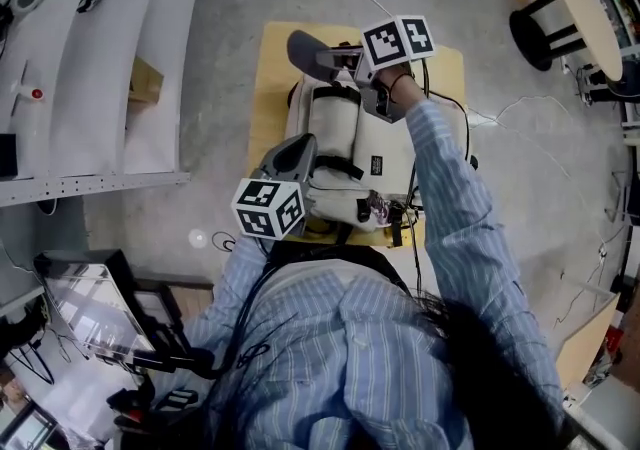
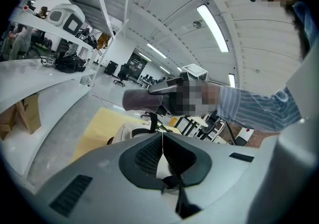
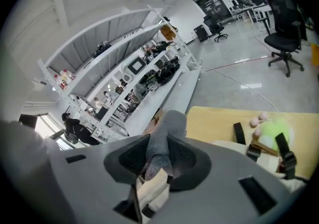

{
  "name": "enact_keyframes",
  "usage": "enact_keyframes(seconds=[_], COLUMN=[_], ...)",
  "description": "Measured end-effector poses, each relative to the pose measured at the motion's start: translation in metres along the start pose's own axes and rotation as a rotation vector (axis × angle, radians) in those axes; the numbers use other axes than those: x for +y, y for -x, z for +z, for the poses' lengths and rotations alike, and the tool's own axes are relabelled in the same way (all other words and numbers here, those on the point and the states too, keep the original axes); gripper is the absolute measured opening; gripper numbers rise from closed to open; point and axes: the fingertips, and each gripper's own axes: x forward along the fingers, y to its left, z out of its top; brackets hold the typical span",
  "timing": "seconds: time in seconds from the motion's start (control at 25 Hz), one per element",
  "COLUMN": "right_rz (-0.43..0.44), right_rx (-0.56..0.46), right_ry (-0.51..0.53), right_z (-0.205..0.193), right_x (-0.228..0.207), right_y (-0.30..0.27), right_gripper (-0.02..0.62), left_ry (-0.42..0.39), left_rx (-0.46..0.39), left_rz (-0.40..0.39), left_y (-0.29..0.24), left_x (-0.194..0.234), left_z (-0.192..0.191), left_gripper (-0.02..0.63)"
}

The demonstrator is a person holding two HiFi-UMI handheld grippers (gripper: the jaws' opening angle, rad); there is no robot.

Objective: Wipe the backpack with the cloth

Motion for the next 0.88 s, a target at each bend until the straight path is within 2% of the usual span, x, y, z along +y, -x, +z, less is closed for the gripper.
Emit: enact_keyframes(seconds=[0.12, 0.24, 0.48, 0.68, 0.88], right_rz=[0.032, 0.006, -0.108, -0.159, -0.281], right_rx=[0.026, 0.068, 0.041, -0.039, -0.069], right_ry=[0.006, -0.001, -0.119, -0.217, -0.255], right_z=[-0.017, -0.04, -0.068, -0.085, -0.114], right_x=[0.016, 0.009, -0.05, -0.09, -0.136], right_y=[-0.008, -0.014, 0.015, 0.071, 0.133], right_gripper=[0.11, 0.11, 0.11, 0.11, 0.11], left_ry=[-0.007, -0.007, -0.013, -0.027, -0.05], left_rx=[0.005, 0.016, 0.028, 0.04, 0.066], left_rz=[-0.019, -0.031, -0.046, -0.06, -0.101], left_y=[-0.001, 0.0, 0.001, -0.002, -0.011], left_x=[-0.006, -0.01, -0.015, -0.024, -0.043], left_z=[-0.002, -0.008, -0.012, -0.014, -0.019], left_gripper=[0.008, 0.008, 0.008, 0.008, 0.008])
